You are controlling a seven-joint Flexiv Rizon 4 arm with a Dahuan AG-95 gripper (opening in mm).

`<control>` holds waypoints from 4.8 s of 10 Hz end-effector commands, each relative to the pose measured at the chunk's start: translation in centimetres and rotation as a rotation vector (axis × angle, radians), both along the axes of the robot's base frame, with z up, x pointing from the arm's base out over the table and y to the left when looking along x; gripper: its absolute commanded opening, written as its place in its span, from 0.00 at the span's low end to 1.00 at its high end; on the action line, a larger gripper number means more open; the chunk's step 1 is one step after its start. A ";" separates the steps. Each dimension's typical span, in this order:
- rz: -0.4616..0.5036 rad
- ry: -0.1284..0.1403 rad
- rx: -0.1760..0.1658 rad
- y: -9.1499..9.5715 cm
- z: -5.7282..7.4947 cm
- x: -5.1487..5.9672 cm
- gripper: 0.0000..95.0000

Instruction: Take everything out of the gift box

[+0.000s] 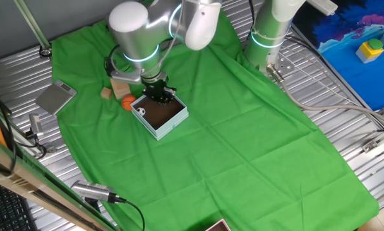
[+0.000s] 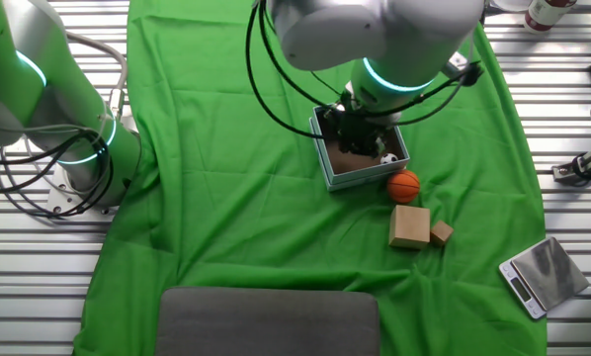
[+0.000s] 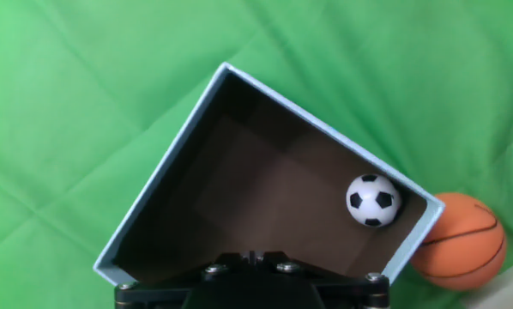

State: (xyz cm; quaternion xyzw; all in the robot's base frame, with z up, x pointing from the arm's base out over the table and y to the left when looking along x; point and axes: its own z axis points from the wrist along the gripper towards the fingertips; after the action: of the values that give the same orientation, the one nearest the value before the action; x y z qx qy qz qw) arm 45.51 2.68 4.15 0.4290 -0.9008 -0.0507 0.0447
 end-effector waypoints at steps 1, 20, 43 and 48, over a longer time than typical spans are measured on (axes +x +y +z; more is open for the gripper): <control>0.127 -0.027 0.026 -0.1 0.0 -0.1 0.00; 0.161 -0.011 0.033 0.6 10.1 0.2 0.00; 0.134 -0.021 -0.003 -3.6 9.9 6.5 0.00; 0.254 -0.021 -0.019 -7.6 5.8 15.1 0.00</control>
State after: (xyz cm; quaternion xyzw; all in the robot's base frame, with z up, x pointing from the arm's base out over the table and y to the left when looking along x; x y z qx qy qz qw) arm 58.83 -4.18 10.72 0.5289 -0.8469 -0.0351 0.0432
